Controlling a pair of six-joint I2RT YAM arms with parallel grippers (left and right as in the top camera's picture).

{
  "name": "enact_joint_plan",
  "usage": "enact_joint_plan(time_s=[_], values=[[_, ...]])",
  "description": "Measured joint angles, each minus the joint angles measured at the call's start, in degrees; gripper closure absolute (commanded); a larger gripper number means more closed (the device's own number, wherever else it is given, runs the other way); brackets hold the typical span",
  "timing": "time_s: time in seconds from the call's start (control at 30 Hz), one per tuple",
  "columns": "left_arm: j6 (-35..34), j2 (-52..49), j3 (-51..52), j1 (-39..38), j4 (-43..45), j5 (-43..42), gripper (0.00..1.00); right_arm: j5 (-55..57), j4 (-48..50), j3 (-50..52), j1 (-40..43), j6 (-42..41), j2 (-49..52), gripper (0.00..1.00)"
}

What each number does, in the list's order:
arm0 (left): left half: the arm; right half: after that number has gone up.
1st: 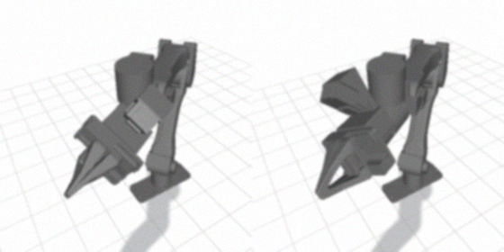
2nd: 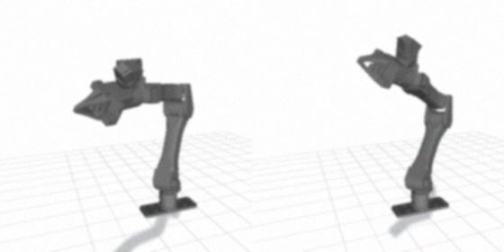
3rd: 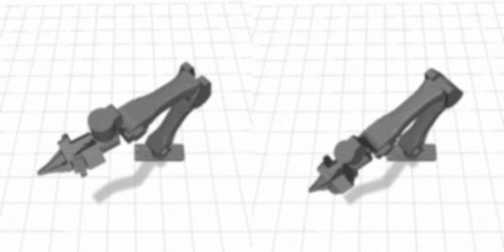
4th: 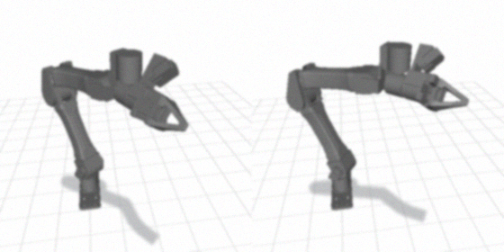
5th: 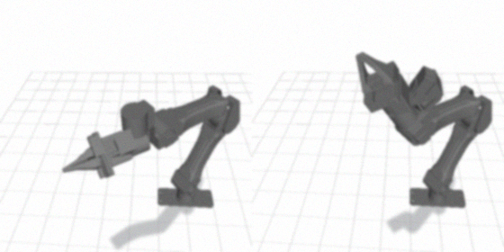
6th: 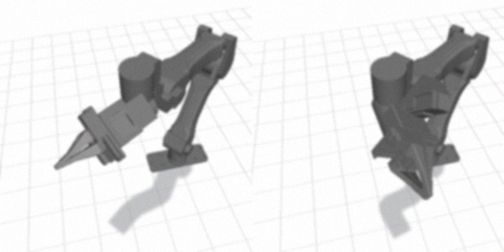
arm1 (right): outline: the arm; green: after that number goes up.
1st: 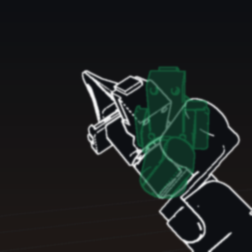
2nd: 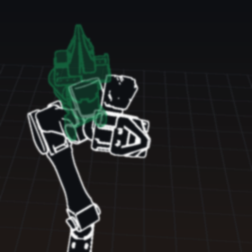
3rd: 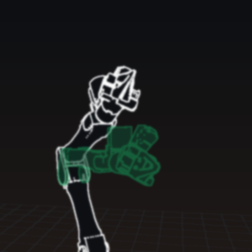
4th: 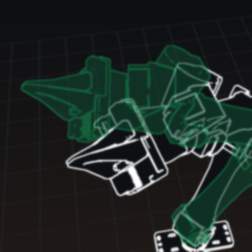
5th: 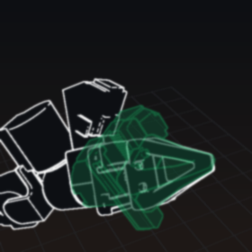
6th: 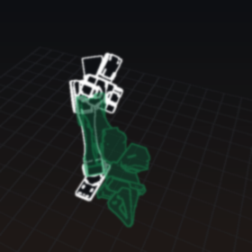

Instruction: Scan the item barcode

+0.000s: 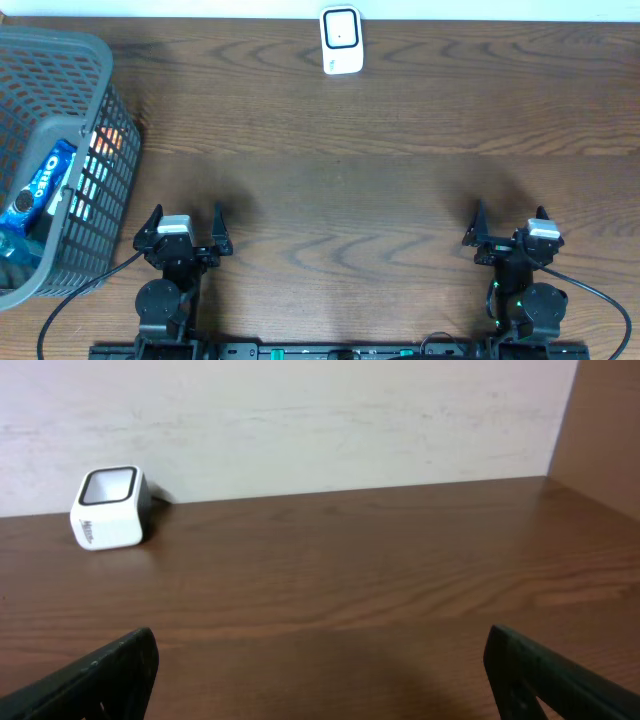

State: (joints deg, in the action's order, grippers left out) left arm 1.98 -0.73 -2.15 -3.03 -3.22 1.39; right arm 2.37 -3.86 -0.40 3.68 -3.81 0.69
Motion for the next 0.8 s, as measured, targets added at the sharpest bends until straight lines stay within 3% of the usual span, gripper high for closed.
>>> enact_joint_plan(time_s=[0.8], values=[[0.0, 0.0, 0.0, 0.0, 0.0, 0.0, 0.02, 0.0, 0.0, 0.0, 0.0, 0.0, 0.0, 0.01]])
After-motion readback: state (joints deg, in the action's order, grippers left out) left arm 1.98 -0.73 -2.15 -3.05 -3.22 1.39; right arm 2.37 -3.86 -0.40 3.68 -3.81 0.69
